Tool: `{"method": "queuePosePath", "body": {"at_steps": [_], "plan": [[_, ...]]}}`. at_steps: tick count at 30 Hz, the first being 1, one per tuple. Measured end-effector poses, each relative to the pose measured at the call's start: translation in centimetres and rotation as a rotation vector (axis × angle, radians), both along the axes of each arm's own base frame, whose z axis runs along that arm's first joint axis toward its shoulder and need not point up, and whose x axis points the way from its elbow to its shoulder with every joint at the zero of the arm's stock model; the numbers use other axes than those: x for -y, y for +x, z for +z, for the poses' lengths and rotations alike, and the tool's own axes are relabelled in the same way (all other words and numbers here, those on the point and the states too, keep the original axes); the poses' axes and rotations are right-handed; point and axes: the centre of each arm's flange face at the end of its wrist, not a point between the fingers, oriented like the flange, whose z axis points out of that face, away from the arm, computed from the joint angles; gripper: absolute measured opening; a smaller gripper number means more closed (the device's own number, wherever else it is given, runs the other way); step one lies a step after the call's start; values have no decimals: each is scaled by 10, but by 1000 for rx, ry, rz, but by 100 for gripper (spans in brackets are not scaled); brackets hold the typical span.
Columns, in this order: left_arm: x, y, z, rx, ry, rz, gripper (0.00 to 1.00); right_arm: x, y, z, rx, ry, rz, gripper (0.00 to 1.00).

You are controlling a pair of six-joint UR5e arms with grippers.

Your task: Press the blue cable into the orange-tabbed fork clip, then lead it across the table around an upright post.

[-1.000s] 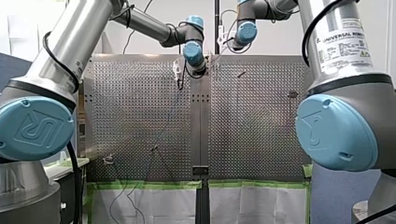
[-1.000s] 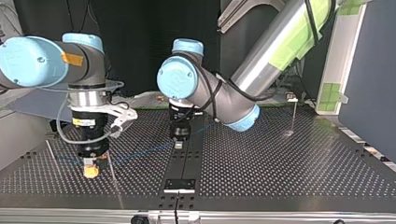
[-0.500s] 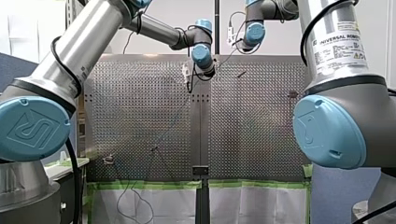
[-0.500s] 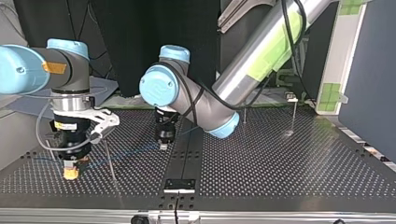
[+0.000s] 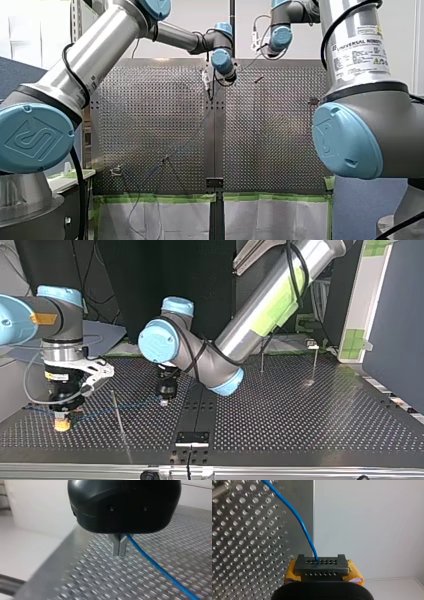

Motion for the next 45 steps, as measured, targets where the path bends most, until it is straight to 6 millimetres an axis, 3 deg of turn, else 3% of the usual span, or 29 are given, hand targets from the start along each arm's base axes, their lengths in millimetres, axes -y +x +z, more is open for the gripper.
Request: {"method": "queuePosePath", "body": {"at_steps": [4,15,28,34,38,45], "plan": [[4,3,16,29,-41,-15,0,4,-7,-2,-1,4,-11,0],[23,17,20,58,-78,-31,0,13,-26,-14,-8,27,-43,0],[34,28,53,142,-146,-44,0,22,-44,-30,-2,56,-64,0],[37,30,36,145,-147,-51,0,30,-51,-40,-2,73,-68,0],[38,33,17,131,-136,-54,0,38,-51,-56,-8,97,-65,0],[37,32,-14,93,-106,-70,0,47,-54,-67,-11,112,-67,0]]}}
